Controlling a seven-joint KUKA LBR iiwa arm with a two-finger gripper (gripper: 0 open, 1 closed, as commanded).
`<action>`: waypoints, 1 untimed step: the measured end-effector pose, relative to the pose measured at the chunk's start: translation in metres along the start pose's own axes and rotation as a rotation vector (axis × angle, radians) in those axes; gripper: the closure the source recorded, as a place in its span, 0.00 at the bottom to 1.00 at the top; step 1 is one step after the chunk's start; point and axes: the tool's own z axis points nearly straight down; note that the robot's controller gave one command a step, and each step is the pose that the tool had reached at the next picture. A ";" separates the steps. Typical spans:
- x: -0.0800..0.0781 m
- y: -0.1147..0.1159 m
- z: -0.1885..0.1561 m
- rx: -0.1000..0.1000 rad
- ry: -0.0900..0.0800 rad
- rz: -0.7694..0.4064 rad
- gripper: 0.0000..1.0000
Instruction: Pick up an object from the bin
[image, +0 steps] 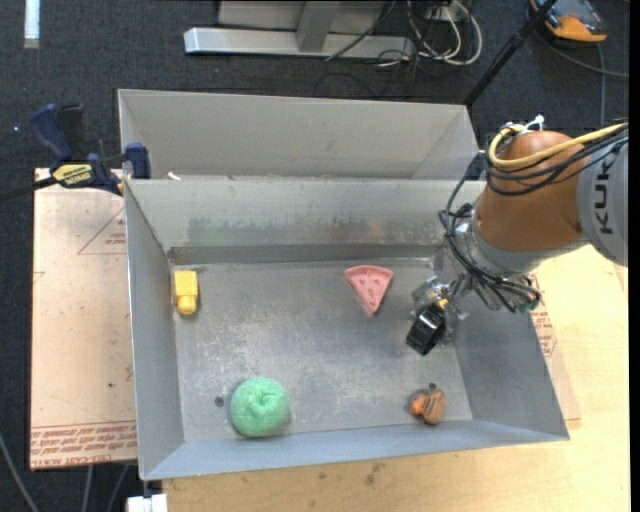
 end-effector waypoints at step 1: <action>-0.001 0.000 -0.019 0.001 -0.002 0.001 1.00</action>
Offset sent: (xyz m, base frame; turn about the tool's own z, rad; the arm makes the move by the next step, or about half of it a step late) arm 0.0000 0.0001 0.0695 0.0000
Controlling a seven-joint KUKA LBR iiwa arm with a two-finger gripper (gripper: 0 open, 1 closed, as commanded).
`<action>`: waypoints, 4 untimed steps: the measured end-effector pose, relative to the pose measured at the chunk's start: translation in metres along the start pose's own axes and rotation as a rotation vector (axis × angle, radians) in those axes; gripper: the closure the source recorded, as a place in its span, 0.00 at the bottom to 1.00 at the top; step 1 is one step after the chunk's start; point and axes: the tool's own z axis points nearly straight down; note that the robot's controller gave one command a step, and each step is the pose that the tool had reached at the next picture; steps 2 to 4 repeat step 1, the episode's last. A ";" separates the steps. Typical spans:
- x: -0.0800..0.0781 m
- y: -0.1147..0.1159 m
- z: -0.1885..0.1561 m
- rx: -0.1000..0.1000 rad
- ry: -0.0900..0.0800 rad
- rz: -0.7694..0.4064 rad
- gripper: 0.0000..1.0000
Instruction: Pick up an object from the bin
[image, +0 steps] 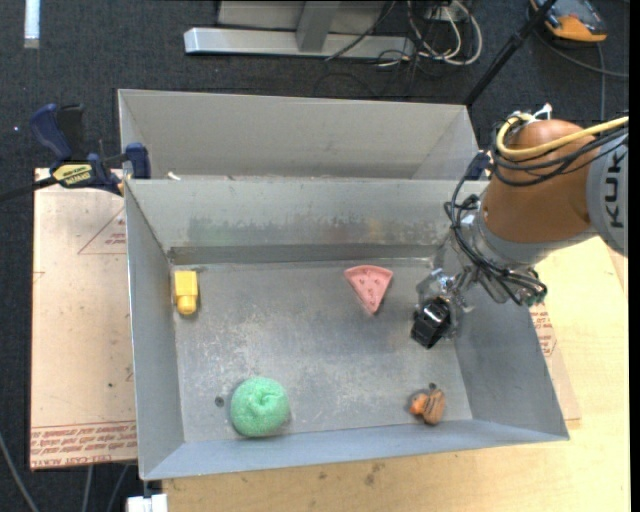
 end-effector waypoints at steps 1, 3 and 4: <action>-0.001 0.000 -0.015 0.001 -0.001 0.000 1.00; -0.001 0.000 -0.015 0.001 -0.001 0.000 1.00; -0.001 0.000 -0.015 0.001 -0.001 0.000 1.00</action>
Offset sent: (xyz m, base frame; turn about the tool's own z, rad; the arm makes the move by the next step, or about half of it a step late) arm 0.0000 -0.0003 0.0081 0.0000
